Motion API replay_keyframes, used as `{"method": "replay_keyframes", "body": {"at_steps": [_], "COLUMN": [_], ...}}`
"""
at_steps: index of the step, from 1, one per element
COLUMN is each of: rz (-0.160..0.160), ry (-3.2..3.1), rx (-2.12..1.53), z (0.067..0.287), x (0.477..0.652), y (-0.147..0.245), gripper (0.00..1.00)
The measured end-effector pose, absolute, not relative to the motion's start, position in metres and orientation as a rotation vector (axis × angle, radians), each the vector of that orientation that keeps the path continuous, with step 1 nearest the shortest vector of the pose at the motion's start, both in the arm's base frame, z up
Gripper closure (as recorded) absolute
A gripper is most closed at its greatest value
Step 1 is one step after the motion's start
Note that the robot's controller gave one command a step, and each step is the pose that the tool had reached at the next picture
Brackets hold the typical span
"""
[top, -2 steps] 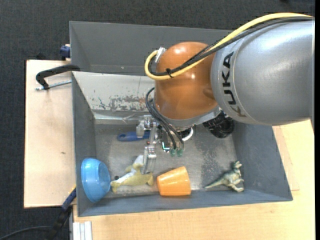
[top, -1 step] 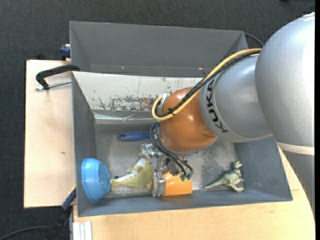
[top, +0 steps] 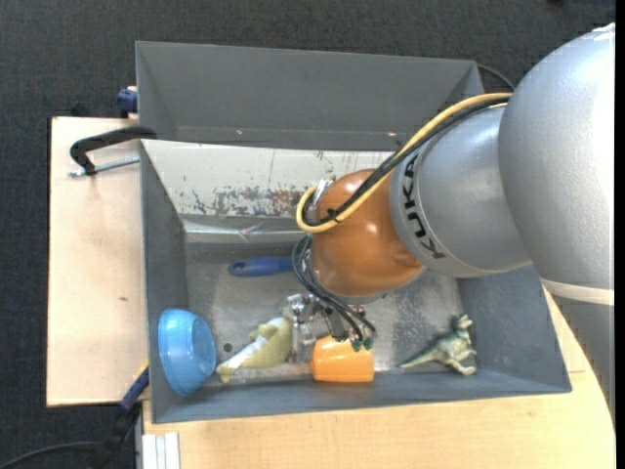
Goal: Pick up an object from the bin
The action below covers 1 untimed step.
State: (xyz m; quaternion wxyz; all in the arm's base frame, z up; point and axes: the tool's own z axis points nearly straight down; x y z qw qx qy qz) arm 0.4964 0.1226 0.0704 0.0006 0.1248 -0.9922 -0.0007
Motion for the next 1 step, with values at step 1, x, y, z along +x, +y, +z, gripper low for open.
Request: {"method": "replay_keyframes", "body": {"at_steps": [1], "rz": [0.000], "ry": [-3.110], "rx": [0.548], "z": [0.2927], "x": [0.5563], "y": [0.0867], "gripper": [1.00]}}
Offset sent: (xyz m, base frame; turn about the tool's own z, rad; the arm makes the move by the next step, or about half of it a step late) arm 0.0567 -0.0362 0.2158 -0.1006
